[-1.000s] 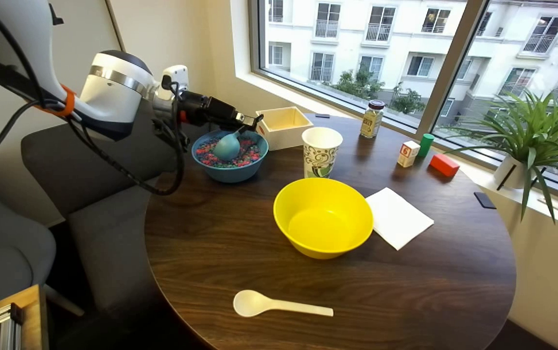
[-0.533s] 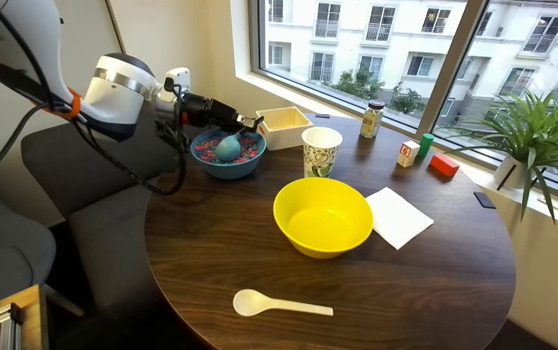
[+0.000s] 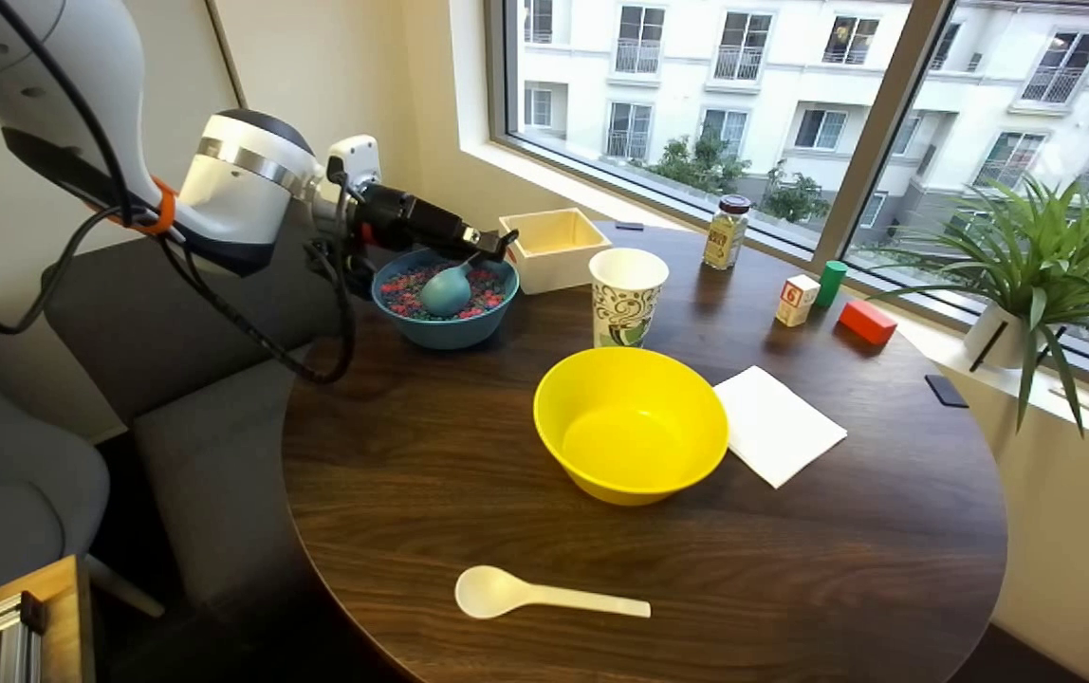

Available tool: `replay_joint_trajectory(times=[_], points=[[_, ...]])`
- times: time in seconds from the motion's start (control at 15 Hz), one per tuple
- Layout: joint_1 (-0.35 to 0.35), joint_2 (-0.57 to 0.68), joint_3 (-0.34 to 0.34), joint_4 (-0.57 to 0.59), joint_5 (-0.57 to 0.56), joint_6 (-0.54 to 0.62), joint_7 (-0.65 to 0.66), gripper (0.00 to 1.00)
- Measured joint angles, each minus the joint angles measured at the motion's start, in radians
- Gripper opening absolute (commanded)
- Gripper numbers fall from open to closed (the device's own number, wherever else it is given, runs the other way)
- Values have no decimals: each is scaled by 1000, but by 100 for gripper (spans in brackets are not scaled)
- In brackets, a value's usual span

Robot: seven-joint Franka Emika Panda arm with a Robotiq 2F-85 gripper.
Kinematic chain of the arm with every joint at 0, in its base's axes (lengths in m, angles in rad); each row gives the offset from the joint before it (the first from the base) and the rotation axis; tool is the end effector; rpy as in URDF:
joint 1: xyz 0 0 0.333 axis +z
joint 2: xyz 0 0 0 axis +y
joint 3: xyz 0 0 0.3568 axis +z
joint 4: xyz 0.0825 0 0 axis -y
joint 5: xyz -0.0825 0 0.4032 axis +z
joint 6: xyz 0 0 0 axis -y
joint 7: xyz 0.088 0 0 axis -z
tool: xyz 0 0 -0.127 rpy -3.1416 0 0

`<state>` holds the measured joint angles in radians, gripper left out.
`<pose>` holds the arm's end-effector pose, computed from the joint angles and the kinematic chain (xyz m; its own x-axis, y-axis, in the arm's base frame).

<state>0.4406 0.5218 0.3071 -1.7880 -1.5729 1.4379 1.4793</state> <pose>0.5879 0.3204 0.3358 0.6235 0.3847 0.6806 -0.5331 -0.4276 0.7300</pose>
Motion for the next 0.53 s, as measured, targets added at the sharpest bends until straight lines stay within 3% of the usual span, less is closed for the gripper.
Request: replay_joint_trajectory(times=[0.53], points=[[0, 22, -1, 57, 44, -19, 147, 6]])
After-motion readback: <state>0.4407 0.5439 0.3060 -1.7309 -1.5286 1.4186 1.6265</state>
